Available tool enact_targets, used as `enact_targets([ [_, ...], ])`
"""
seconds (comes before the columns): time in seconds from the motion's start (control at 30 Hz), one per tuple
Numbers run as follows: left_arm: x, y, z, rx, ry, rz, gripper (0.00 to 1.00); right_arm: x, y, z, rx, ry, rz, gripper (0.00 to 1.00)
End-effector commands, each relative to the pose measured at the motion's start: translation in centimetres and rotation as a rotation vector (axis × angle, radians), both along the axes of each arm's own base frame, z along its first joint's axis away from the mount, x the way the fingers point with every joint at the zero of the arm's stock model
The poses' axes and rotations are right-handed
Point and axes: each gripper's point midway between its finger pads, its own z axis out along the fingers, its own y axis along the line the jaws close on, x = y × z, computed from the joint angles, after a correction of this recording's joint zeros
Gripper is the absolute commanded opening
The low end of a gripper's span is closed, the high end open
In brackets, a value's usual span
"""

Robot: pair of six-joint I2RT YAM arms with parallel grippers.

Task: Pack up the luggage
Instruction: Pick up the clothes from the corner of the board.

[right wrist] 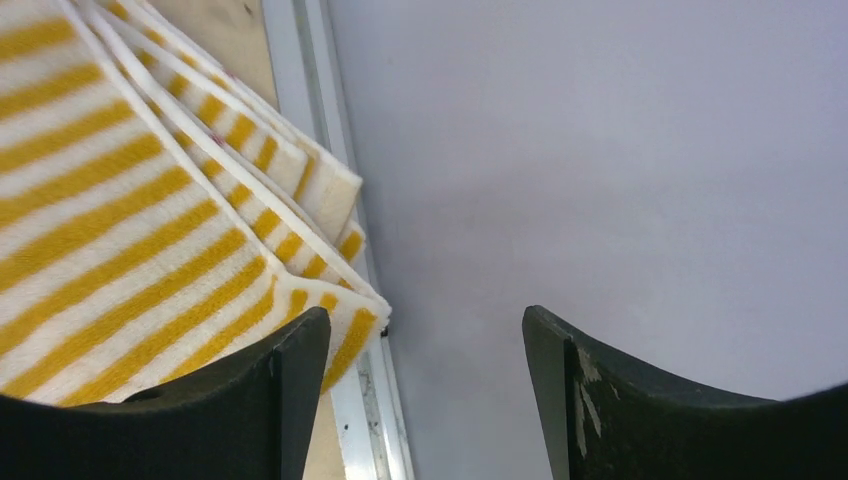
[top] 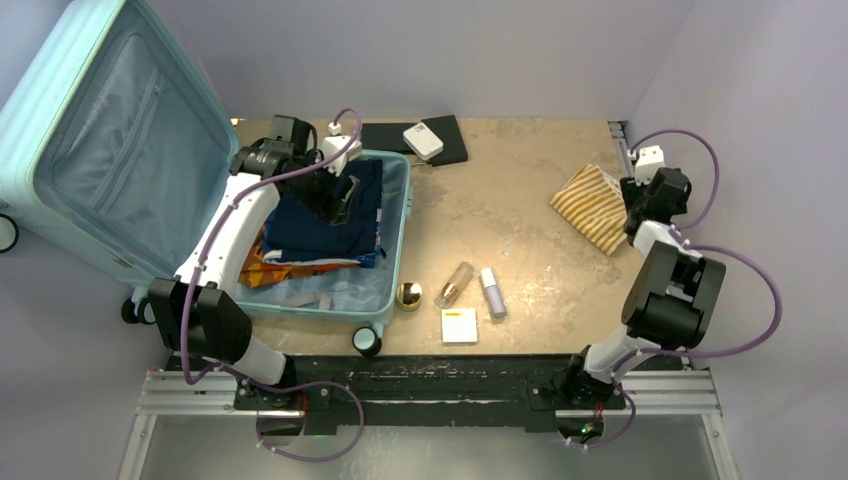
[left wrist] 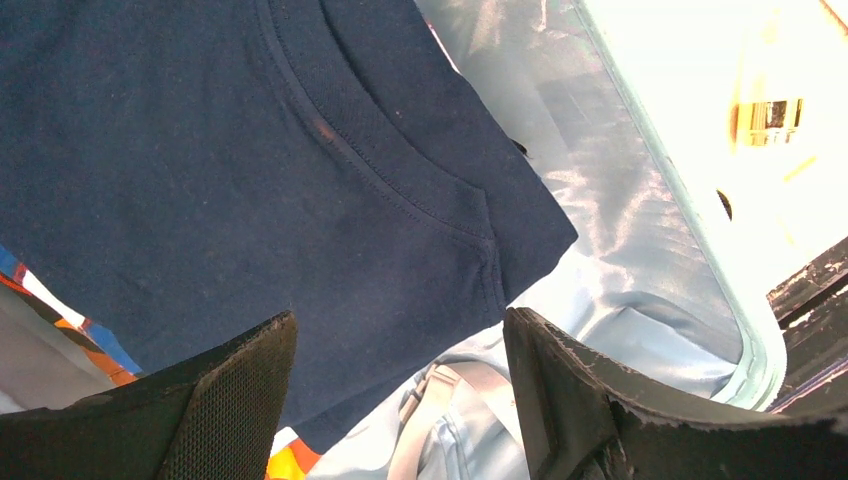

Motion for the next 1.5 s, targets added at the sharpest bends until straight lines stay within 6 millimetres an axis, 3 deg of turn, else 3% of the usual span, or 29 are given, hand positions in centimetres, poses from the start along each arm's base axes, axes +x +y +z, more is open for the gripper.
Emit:
enact_targets([
  [0.0, 0.7, -0.6, 1.2, -0.011, -0.036, 0.009, 0.75, 1.0, 2.3, 6.2, -0.070, -0.131, 0.166, 0.75],
  [0.1, 0.8, -0.9, 1.3, -0.007, -0.041, 0.009, 0.75, 1.0, 4.6, 7.9, -0.073, -0.144, 0.299, 0.80],
  [0.2, 1.0, -1.4, 1.5, -0.004, -0.049, 0.006, 0.75, 0.7, 7.5, 8.2, -0.094, -0.118, 0.466, 0.83],
  [0.4, 1.9, -3.6, 2.3, -0.024, -0.080, 0.006, 0.76, -0.8, 12.5, 4.8, -0.192, -0.011, 0.687, 0.88],
  [0.53, 4.3, -6.5, 4.7, -0.104, -0.165, 0.026, 0.80, -1.2, 14.5, 1.8, -0.222, 0.059, 0.730, 0.91],
  [0.67, 6.8, -10.2, 8.2, -0.236, -0.245, 0.021, 0.85, -1.3, 14.1, -0.8, -0.231, 0.112, 0.703, 0.92],
  [0.77, 8.4, -13.2, 9.4, -0.317, -0.258, 0.000, 0.86, -1.4, 13.3, -2.9, -0.247, 0.166, 0.683, 0.92],
  [0.9, 9.8, -17.0, 8.9, -0.396, -0.230, -0.018, 0.87, -2.1, 13.1, -5.7, -0.286, 0.227, 0.703, 0.92],
  [1.03, 10.8, -19.8, 6.7, -0.440, -0.174, -0.015, 0.87, -1.9, 12.0, -7.3, -0.314, 0.252, 0.657, 0.91],
  [1.17, 11.5, -22.1, 4.4, -0.488, -0.110, 0.000, 0.87, -1.9, 11.6, -9.1, -0.315, 0.278, 0.649, 0.82],
  [1.23, 11.8, -23.2, 3.2, -0.506, -0.080, 0.005, 0.88, -1.6, 12.3, -9.9, -0.263, 0.287, 0.678, 0.70],
  [1.47, 11.9, -27.0, 1.6, -0.589, -0.018, 0.002, 0.93, -0.9, 11.5, -9.9, -0.268, 0.334, 0.669, 0.19],
])
